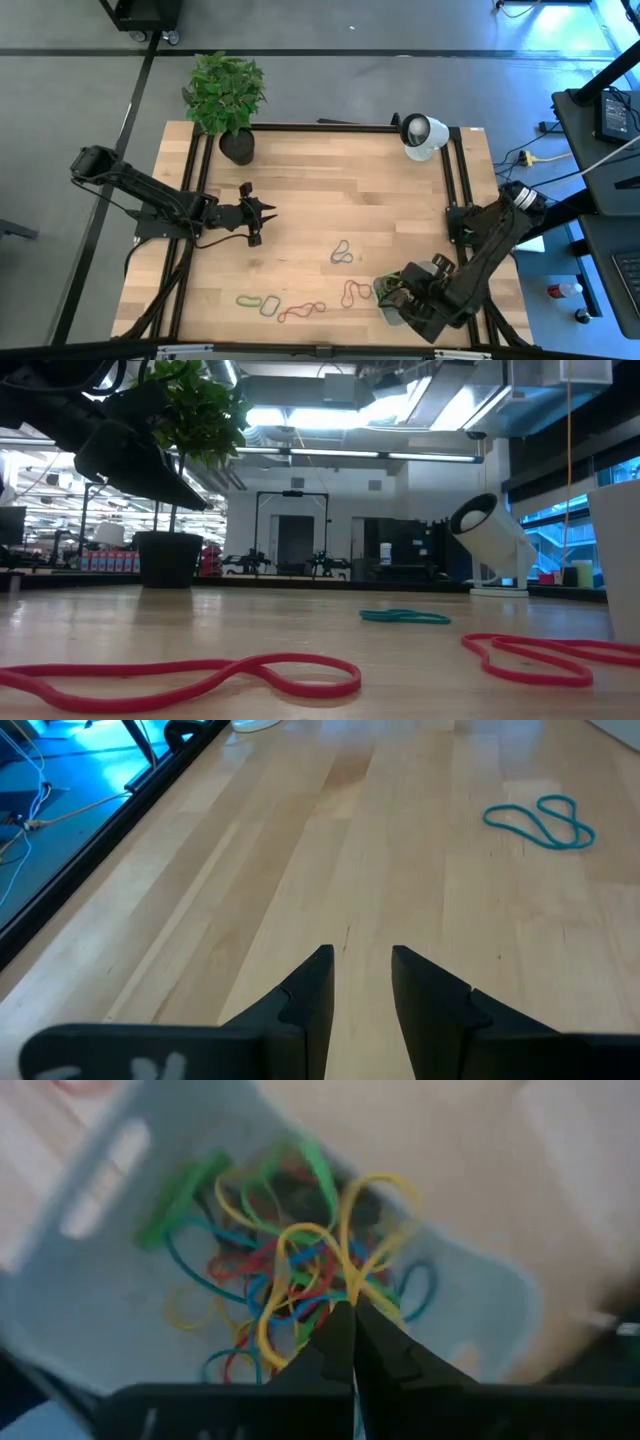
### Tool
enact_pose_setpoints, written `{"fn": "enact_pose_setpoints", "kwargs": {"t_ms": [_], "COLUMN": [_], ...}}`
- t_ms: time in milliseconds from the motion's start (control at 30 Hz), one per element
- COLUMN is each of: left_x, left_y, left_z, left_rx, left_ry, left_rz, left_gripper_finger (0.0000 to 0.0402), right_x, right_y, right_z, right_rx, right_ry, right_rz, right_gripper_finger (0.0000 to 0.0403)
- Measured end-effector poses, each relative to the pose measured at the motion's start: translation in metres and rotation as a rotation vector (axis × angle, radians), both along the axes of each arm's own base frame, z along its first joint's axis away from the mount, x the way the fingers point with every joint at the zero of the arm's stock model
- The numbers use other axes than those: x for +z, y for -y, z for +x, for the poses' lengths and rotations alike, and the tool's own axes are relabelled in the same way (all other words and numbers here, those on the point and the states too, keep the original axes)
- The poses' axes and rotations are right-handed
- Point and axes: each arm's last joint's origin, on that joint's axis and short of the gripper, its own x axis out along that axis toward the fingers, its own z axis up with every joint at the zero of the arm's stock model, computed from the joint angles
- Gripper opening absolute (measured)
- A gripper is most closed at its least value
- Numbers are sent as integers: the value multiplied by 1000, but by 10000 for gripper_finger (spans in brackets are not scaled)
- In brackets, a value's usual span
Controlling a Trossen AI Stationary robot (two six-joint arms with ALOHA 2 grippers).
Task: Pick and place rubber bands into bin
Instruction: Put the yellow rubber band into the white bin
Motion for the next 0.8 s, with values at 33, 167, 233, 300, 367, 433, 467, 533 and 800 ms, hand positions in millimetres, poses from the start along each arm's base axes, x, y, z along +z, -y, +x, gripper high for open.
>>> {"fn": "enact_pose_setpoints", "kwargs": {"t_ms": [33,167,233,300,367,433,467,533,800], "left_x": [0,1,1,1,1,1,1,1,4], "left_y": [0,0,0,0,0,0,0,0,1], "left_z": [0,0,0,1,1,1,1,1,2], "left_rx": [0,5,12,17,15,13,14,23,28], "left_ry": [1,8,10,19,21,22,22,28,70], "left_rz": [0,2,5,-7,-20,-25,-25,-42,-84], "left_gripper_finger": [97,97,97,97,97,98,99,106,175], "right_x": [-11,-45,-59,-69,-71,-68,-65,-57,-18], "right_y": [1,9,19,28,33,35,36,39,54], "right_z": [-1,-1,-3,-7,-10,-13,-14,-16,-29], "right_rx": [2,31,22,-7,-22,-21,-20,-20,6], "right_ry": [-5,13,-17,-49,-73,-77,-69,-44,74], "right_rz": [12,97,121,130,147,163,172,198,267], "right_gripper_finger": [0,0,0,5,17,36,48,74,179]}}
